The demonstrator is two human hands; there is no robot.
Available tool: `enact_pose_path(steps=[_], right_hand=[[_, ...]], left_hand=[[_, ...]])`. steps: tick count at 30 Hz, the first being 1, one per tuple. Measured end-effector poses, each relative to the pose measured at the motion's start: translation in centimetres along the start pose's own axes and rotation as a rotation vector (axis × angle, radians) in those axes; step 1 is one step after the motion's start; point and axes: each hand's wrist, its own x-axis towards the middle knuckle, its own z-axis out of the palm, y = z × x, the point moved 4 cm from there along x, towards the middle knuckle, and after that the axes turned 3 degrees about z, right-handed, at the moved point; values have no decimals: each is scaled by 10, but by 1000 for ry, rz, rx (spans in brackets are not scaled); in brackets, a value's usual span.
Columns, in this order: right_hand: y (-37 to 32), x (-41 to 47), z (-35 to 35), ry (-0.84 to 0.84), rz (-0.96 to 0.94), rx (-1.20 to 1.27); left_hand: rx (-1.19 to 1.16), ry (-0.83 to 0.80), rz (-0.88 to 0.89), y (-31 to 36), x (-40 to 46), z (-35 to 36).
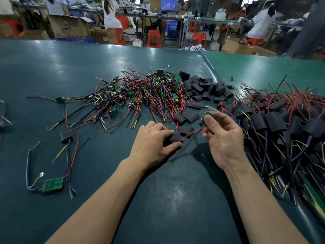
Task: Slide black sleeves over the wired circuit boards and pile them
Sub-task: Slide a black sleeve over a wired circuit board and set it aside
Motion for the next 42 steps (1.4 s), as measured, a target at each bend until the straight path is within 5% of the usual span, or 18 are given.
enact_pose_path(steps=[10, 16, 21, 33, 42], right_hand=[[-7, 3, -7, 131, -137, 63], [-1, 4, -5, 15, 11, 100], [9, 4, -5, 51, 29, -154], [-8, 8, -14, 110, -50, 88], [-4, 8, -15, 73, -86, -43]], left_hand=[[-43, 123, -46, 1, -4, -6], [-532, 302, -247, -13, -7, -16], [-725, 338, -186, -11, -9, -17], [-735, 402, -145, -11, -9, -16], [-729, 437, -104, -8, -9, -21]])
